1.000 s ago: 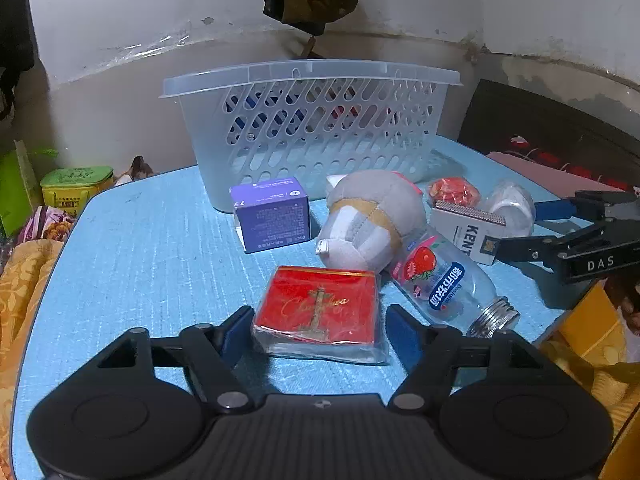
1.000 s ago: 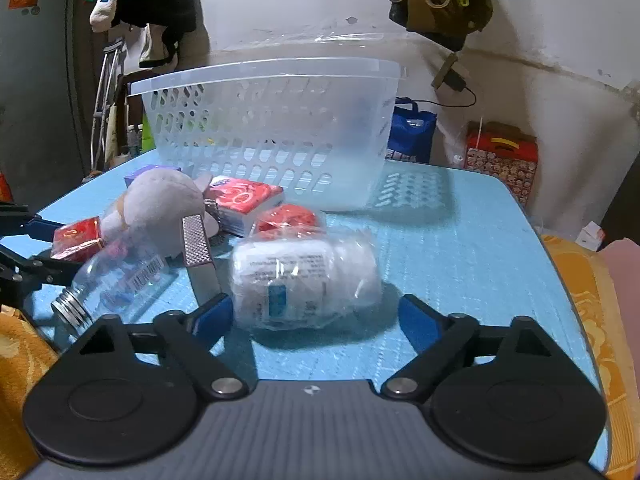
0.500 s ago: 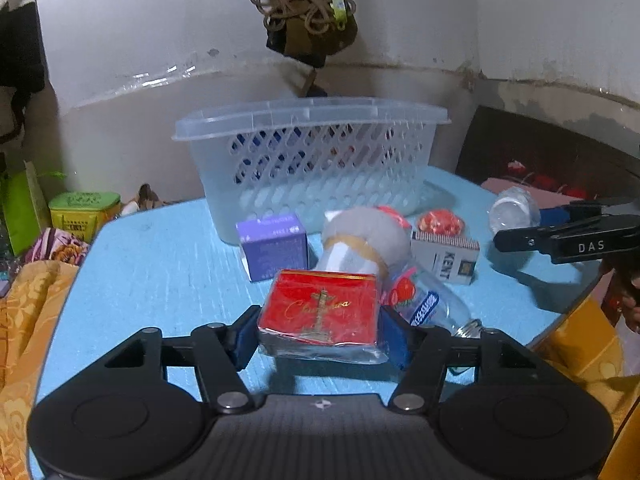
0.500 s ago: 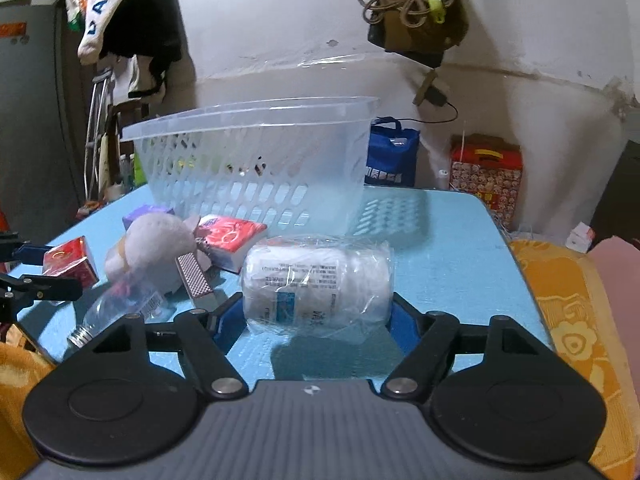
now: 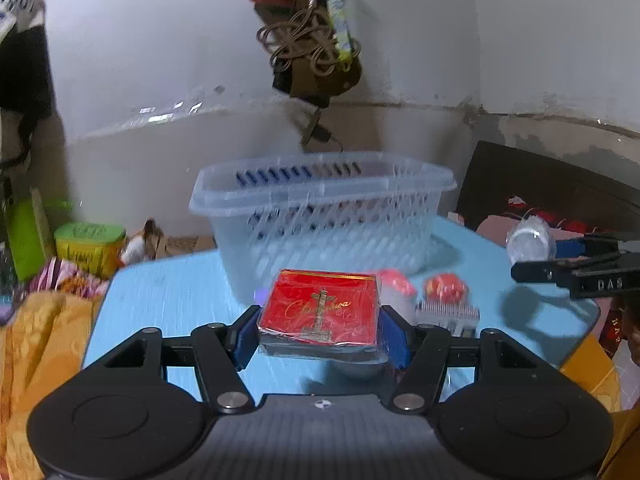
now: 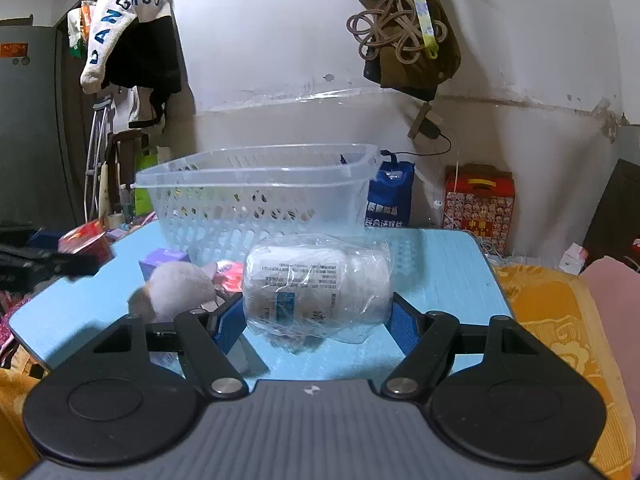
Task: Organize objects
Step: 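Carry the white bottle and red box into the clear basket and open both tools, then withdraw both tools from the basket back over the table, then grasp the small grey matchbox with the right tool while the left tool grasps the clear bottle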
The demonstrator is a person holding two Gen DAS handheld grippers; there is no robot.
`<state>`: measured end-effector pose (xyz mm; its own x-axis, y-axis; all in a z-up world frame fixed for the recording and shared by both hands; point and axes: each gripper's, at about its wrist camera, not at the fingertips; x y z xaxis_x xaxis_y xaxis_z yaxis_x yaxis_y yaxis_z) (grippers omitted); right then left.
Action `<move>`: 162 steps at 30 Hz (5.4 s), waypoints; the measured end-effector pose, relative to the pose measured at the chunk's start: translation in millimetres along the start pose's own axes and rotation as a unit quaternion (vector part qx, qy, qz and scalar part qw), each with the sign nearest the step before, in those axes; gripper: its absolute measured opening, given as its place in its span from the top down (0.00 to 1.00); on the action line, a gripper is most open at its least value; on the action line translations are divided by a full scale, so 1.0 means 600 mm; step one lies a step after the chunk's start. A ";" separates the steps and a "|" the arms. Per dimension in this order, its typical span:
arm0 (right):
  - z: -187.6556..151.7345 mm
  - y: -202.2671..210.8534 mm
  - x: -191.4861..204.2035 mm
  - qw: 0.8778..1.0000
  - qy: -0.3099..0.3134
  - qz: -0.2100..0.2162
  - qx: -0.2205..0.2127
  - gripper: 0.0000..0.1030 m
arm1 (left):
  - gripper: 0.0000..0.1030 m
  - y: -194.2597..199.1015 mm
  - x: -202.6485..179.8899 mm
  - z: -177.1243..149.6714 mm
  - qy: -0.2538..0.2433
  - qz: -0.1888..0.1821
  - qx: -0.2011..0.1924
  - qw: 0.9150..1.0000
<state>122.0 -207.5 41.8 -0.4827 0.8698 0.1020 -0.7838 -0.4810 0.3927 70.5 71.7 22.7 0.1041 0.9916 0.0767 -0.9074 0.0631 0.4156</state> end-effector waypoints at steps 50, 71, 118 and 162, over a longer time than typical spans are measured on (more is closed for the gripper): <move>0.243 -0.187 -0.015 0.999 0.028 -0.010 0.010 0.26 | 0.36 -0.169 0.030 0.258 0.059 0.057 -0.038 0.996; 0.228 -0.295 -0.031 0.990 0.023 -0.015 0.140 0.25 | 0.36 -0.308 0.040 0.238 0.044 0.049 0.125 0.990; -0.047 0.012 0.002 0.997 -0.001 -0.038 0.061 0.00 | 0.09 0.009 -0.086 -0.095 -0.007 -0.020 0.066 0.998; -0.090 -0.036 0.063 1.000 -0.021 0.015 -0.011 0.32 | 0.51 -0.023 -0.120 -0.124 0.041 0.009 0.052 0.998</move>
<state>99.6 -170.0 -12.5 -0.4896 0.8587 0.1514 -0.7779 -0.5086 0.3691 45.6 8.0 -55.9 0.0505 0.9987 0.0117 -0.8609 0.0376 0.5074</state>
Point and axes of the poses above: each gripper's, at about its wrist camera, not at the fingertips, and y roughly against the way its jaws point, x to its left, z to its top, and after that the axes turned 9 degrees about z, right-handed
